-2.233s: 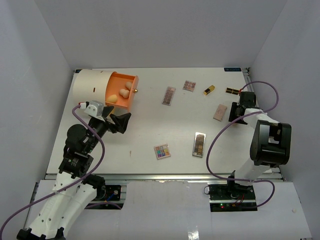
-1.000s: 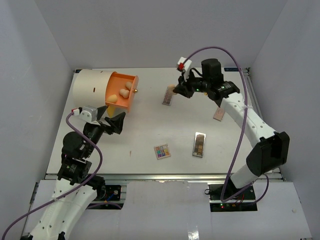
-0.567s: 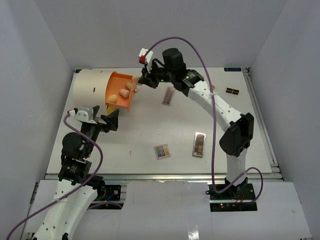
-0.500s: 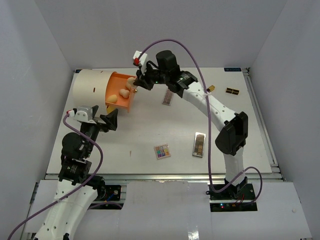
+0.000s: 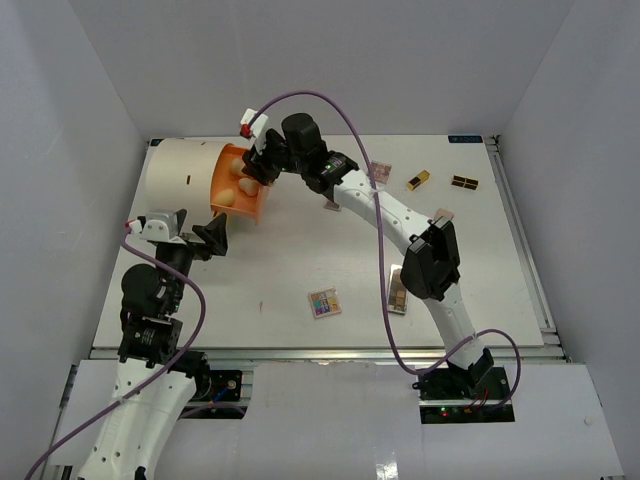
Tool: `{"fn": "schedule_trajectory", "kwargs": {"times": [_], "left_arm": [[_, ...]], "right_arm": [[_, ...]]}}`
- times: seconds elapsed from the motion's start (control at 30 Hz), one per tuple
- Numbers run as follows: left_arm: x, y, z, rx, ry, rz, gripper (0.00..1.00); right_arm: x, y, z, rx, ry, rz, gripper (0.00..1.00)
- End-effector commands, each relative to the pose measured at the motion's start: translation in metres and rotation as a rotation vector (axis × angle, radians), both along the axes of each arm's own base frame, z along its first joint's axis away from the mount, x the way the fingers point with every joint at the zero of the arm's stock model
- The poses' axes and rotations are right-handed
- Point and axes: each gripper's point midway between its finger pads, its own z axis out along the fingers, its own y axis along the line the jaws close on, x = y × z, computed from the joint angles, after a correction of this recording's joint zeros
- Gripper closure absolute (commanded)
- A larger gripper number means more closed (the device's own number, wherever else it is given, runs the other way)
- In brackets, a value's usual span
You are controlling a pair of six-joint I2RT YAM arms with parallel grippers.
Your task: Organize the makeup
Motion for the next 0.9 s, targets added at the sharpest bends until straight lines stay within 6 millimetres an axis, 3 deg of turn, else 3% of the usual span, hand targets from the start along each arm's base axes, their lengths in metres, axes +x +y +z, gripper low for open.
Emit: {"fn": "schedule_trajectory", "kwargs": {"times": [0.0,0.17,0.37,0.4,0.5,0.6,0.73,0.8,0.83,0.87], "left_arm": [[0.001,-0.005,0.000,0.002,-0.002,-0.032,0.02],[0.002,-0.007,-0.002,0.005,0.004,-0.044,0.02],[0.002,-0.021,-0.004,0.018,0.007,-0.121,0.02],[0.002,-0.028,-0.006,0.026,0.012,-0.160,0.02],[0.004,-0.048,-0.012,0.043,0.031,-0.269,0.02],[0.007,-0.075,-0.014,0.024,0.084,-0.423,0.05],[0.020,-0.100,-0.009,-0.008,0.177,-0.559,0.12],[0.025,-0.114,-0.004,-0.008,0.208,-0.601,0.18],[0.027,-0.119,0.012,-0.003,0.201,-0.614,0.23],[0.038,-0.123,0.003,0.001,0.256,-0.594,0.27]], "right_arm": [[0.010,0.011,0.033,0.073,-0.120,-0.034,0.44],[0.007,0.011,0.035,0.073,-0.117,-0.034,0.42],[-0.016,-0.007,0.076,0.096,-0.121,0.010,0.39],[-0.023,-0.016,0.090,0.106,-0.127,0.025,0.37],[-0.046,-0.034,0.105,0.118,-0.098,0.137,0.36],[-0.059,-0.066,0.114,0.142,-0.025,0.166,0.37],[-0.063,-0.131,0.092,0.165,0.115,0.131,0.39],[-0.068,-0.172,0.096,0.197,0.078,0.088,0.39],[-0.071,-0.184,0.086,0.194,0.084,0.072,0.40],[-0.076,-0.195,0.043,0.165,0.159,0.058,0.40]]}}
